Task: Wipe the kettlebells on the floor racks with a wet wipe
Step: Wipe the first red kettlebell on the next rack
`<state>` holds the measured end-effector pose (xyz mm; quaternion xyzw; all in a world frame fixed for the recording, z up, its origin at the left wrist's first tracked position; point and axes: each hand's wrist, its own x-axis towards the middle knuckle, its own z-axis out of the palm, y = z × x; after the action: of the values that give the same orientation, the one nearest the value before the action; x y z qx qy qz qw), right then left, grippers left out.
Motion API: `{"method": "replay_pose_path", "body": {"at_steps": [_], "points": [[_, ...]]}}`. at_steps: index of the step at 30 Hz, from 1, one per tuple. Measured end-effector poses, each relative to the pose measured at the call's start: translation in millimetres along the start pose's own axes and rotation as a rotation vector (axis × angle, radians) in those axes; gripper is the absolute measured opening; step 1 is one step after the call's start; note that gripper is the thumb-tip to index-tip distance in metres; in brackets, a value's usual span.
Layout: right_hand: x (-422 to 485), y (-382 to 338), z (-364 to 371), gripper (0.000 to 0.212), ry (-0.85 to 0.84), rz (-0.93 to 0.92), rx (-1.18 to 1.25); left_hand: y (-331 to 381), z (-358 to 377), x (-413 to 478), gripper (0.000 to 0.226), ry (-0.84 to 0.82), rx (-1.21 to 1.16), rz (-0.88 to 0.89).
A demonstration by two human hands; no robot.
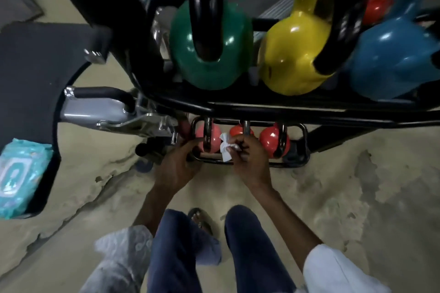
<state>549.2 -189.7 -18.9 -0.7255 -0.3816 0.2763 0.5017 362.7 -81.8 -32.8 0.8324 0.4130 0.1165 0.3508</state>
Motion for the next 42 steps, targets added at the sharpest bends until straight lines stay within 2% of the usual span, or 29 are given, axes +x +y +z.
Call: {"method": "replay_pose_path", "body": {"at_steps": [4, 8, 12, 19, 23, 27, 28, 30, 32, 33, 35, 38, 42], "points": [[50, 84, 39, 0.022, 0.043, -0.063, -0.008, -64, 62, 38, 0.064, 0.030, 0.051, 0.036], [98, 160, 85, 0.022, 0.057, -0.090, -0.012, -116, 108, 79, 0.077, 0.026, 0.086, 0.073], [131, 222, 128, 0.018, 0.049, -0.119, 0.020, -153, 139, 98, 0.081, 0.029, 0.215, 0.104], [164, 257, 162, 0.013, 0.137, -0.243, -0.010, -180, 162, 105, 0.079, 0.145, 0.325, 0.083], [200, 263, 169, 0.022, 0.135, -0.125, 0.085, -174, 167, 107, 0.076, 0.192, 0.323, 0.097], [222, 277, 176, 0.021, 0.055, 0.164, 0.160, -170, 165, 106, 0.076, 0.209, 0.320, 0.080], [225, 278, 176, 0.021, 0.040, 0.184, 0.154, -170, 165, 106, 0.076, 0.212, 0.327, 0.082], [223, 274, 173, 0.018, 0.042, 0.083, 0.063, -171, 164, 106, 0.075, 0.215, 0.339, 0.086], [216, 261, 168, 0.016, 0.039, -0.116, -0.075, -173, 164, 106, 0.075, 0.210, 0.327, 0.086], [215, 252, 164, 0.016, 0.002, -0.209, -0.132, -174, 163, 106, 0.075, 0.207, 0.318, 0.086], [219, 232, 161, 0.015, -0.123, -0.285, -0.246, -175, 163, 107, 0.075, 0.207, 0.308, 0.090], [244, 204, 166, 0.014, -0.321, -0.193, -0.543, -176, 163, 108, 0.075, 0.202, 0.298, 0.086], [268, 183, 169, 0.019, -0.476, -0.089, -0.871, -179, 162, 108, 0.075, 0.196, 0.270, 0.093]]}}
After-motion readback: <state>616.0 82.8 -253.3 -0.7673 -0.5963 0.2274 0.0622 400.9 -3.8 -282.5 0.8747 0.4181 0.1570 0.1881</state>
